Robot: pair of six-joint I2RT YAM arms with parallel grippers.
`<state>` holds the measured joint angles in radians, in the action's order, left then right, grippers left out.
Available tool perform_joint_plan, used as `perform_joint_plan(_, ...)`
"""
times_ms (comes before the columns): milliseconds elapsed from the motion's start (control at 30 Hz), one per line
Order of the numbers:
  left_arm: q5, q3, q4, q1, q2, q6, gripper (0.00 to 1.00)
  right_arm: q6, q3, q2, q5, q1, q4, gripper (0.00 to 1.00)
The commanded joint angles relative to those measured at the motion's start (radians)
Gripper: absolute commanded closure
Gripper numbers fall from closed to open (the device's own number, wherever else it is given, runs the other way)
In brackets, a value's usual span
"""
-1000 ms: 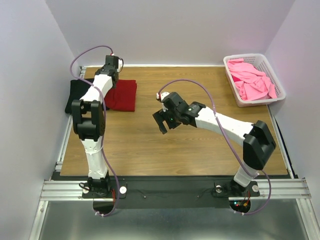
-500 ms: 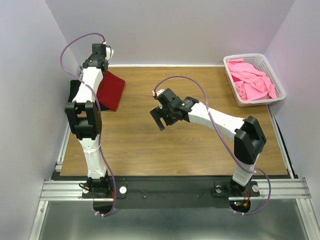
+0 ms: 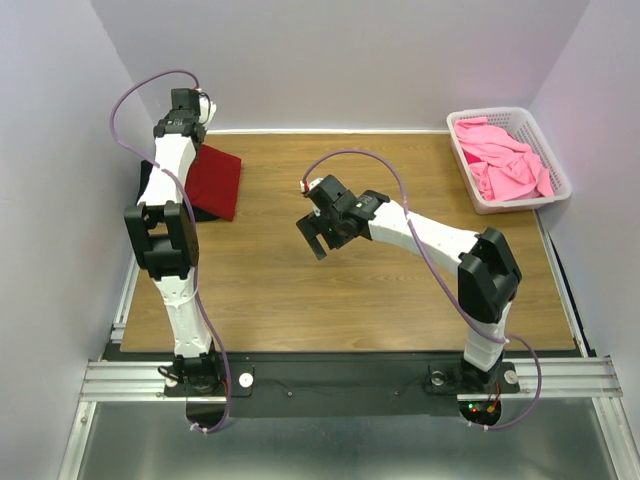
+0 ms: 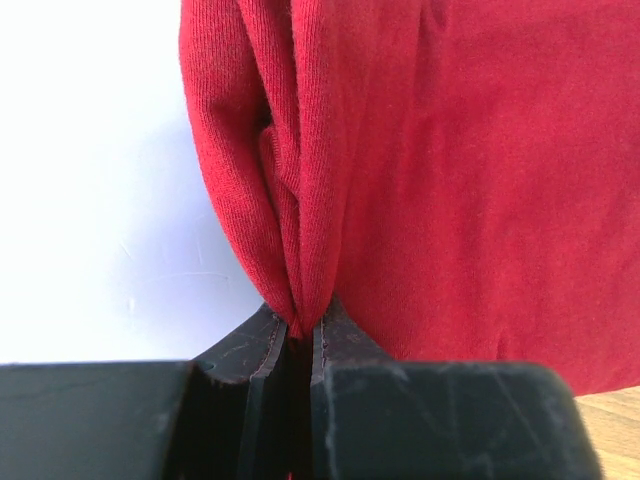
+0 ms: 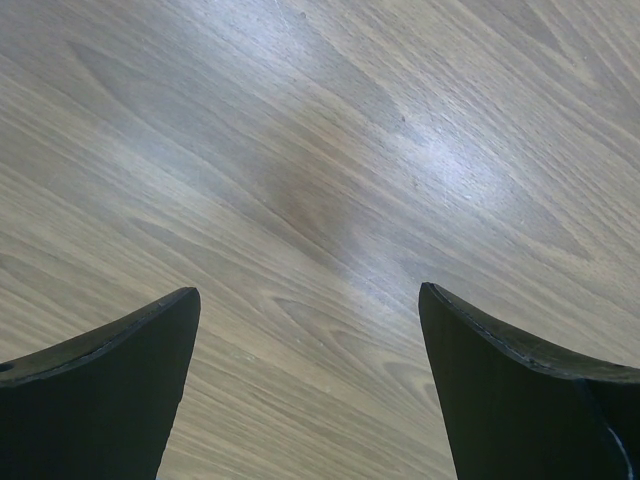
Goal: Fold and stack the t-shirts
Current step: Neatly place the folded tshirt to the corner
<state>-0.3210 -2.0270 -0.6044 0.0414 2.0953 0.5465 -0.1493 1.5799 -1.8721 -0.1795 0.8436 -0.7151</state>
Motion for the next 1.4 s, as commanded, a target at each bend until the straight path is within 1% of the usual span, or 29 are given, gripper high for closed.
perform_joint_plan(0, -0.010, -0.061, 0.006, 0.015, -0.067, 0.041, 1.00, 0.016, 0.055, -0.006, -0.012, 0.000, -0.007, 0.04)
perform_joint_plan(300, -0.041, -0.107, -0.002, 0.057, -0.055, 0.049, 1.00, 0.021, 0.071, -0.021, -0.025, 0.000, -0.026, 0.04)
perform_joint_plan(567, -0.041, -0.093, 0.015, 0.069, -0.035, 0.055, 1.00, 0.017, 0.088, -0.033, -0.020, 0.002, -0.038, 0.04)
perform_joint_plan(767, -0.084, -0.046, 0.071, 0.078, -0.005, 0.047, 1.00, 0.010, 0.080, -0.035, -0.017, 0.000, -0.044, 0.04)
perform_joint_plan(933, -0.144, -0.018, 0.123, 0.081, 0.048, 0.035, 0.95, 0.007, 0.080, -0.036, -0.017, 0.002, -0.047, 0.04)
perform_joint_plan(1133, -0.177, 0.002, 0.129, 0.084, 0.106, -0.009, 0.93, 0.008, 0.084, -0.042, -0.018, 0.002, -0.060, 0.04)
perform_joint_plan(1233, -0.196, 0.030, 0.150, 0.086, 0.114, -0.022, 0.89, 0.007, 0.089, -0.047, -0.017, 0.000, -0.067, 0.04)
perform_joint_plan(1267, -0.194, 0.030, 0.150, 0.089, 0.123, -0.025, 0.84, 0.005, 0.092, -0.048, -0.015, 0.000, -0.069, 0.04)
perform_joint_plan(1367, -0.196, 0.016, 0.143, 0.098, 0.144, -0.062, 0.83, 0.008, 0.098, -0.048, -0.015, 0.002, -0.073, 0.04)
